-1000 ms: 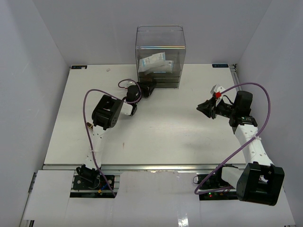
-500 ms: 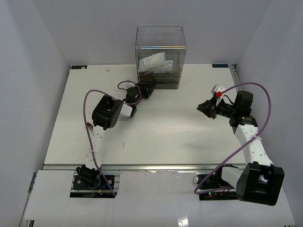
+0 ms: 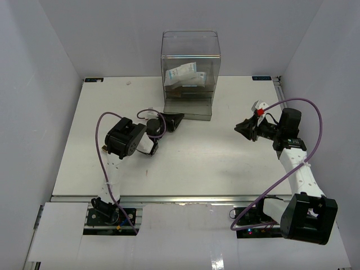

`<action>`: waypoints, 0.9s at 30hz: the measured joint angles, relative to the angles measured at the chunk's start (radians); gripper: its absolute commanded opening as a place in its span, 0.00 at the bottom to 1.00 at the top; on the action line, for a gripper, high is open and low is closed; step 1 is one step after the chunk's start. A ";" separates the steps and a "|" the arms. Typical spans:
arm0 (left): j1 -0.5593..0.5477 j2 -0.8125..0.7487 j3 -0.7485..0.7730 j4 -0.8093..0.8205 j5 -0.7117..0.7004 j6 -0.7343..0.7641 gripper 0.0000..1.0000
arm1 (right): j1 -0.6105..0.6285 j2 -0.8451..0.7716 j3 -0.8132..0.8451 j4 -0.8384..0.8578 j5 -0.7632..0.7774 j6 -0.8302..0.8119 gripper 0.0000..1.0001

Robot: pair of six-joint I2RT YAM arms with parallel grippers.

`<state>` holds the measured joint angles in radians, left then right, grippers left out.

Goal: Organize the makeup

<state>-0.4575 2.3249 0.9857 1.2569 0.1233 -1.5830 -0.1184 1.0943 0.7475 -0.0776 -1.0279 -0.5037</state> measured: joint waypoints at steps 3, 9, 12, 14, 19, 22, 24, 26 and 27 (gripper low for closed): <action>-0.007 -0.003 -0.018 0.017 -0.001 -0.003 0.19 | 0.000 0.001 0.000 0.000 0.002 0.001 0.28; -0.012 -0.011 -0.040 0.018 0.014 -0.007 0.48 | 0.000 0.011 0.000 0.000 0.012 0.013 0.44; -0.016 -0.013 -0.053 0.010 0.035 -0.005 0.75 | 0.000 0.021 0.000 -0.001 0.028 0.031 0.53; -0.018 -0.021 -0.060 0.019 0.049 0.002 0.93 | 0.000 0.026 0.000 -0.001 0.040 0.043 0.58; -0.021 -0.073 -0.090 0.072 0.076 0.020 0.98 | -0.002 0.028 0.000 -0.001 0.070 0.064 0.65; -0.018 -0.103 -0.158 0.075 0.090 0.039 0.98 | -0.004 0.028 0.000 -0.001 0.087 0.071 0.66; -0.015 -0.132 -0.215 0.075 0.102 0.053 0.98 | -0.004 0.027 0.000 -0.001 0.095 0.074 0.67; -0.011 -0.179 -0.266 0.061 0.113 0.077 0.98 | -0.005 0.027 0.000 -0.001 0.109 0.077 0.67; -0.010 -0.212 -0.292 0.056 0.119 0.089 0.98 | -0.005 0.027 0.000 -0.001 0.116 0.078 0.67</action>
<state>-0.4672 2.1132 0.6934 1.3127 0.2422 -1.4937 -0.1230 1.1210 0.7475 -0.0784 -0.9119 -0.4261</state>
